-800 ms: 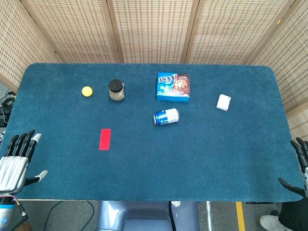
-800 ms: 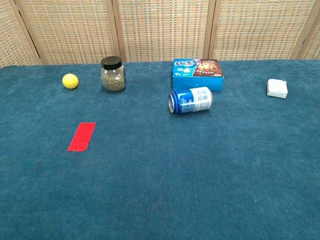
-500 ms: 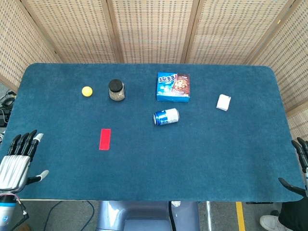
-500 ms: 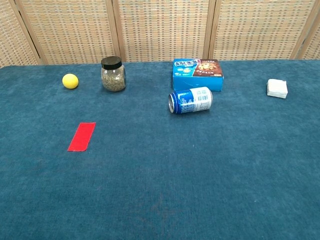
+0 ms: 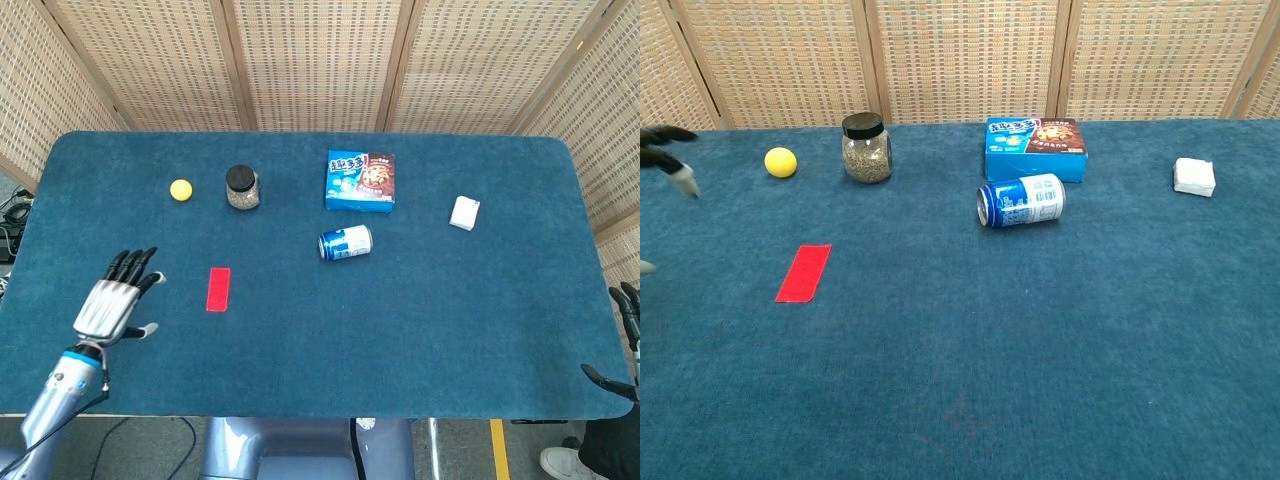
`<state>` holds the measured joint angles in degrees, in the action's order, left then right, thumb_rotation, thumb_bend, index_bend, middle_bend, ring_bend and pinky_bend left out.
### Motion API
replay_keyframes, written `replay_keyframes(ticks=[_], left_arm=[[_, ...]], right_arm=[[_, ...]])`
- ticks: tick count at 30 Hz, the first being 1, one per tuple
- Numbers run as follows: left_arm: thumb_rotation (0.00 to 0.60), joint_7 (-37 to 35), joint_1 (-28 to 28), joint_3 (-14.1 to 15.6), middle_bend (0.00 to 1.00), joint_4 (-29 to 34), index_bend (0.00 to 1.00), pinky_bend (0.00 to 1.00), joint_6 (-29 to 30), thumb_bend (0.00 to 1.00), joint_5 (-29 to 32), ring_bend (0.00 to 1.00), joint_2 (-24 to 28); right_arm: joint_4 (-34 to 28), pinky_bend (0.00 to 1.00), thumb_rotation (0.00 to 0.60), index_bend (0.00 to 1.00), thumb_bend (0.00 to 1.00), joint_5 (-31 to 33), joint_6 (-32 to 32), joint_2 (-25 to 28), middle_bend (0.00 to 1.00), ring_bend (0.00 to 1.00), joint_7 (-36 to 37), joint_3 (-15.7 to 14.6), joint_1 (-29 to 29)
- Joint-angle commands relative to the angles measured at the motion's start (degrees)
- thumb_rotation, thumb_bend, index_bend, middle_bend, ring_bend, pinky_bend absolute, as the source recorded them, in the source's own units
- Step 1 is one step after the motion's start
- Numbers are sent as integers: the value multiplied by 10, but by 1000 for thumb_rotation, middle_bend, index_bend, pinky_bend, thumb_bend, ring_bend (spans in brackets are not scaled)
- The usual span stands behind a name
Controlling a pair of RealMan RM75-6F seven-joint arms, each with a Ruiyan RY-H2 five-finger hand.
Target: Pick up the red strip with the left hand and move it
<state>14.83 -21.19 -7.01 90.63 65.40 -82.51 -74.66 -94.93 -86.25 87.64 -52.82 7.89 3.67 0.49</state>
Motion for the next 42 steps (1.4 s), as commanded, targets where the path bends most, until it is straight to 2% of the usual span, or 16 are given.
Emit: replay_keyframes(ticks=[1,6,20,32,42], left_arm=[[600,-22,-49,-11,0,-82,378,0,-52,70,22,0,-74],[600,-36,-63,-6,0,-136,385,0,-66,122,33,0,-118],[600,-79,-85,5,0,-208,422,0,-76,219,29,0,-163],[600,-103,-99,12,0,-259,430,0,-78,215,27,0,-202],[600,-95,-113,8,0,-277,440,0,-87,216,38,0,-226]], right_arm=[[3,0,600,1,0,4,-4,-2,0,0,2,1,2],[10,0,600,0,0,13,-11,-3,0,0,9,3,3],[11,0,600,0,0,13,-16,-4,0,0,10,2,5],[13,0,600,0,0,17,-20,-3,0,0,17,3,6],[16,0,600,0,0,22,-25,-3,0,0,19,4,8]])
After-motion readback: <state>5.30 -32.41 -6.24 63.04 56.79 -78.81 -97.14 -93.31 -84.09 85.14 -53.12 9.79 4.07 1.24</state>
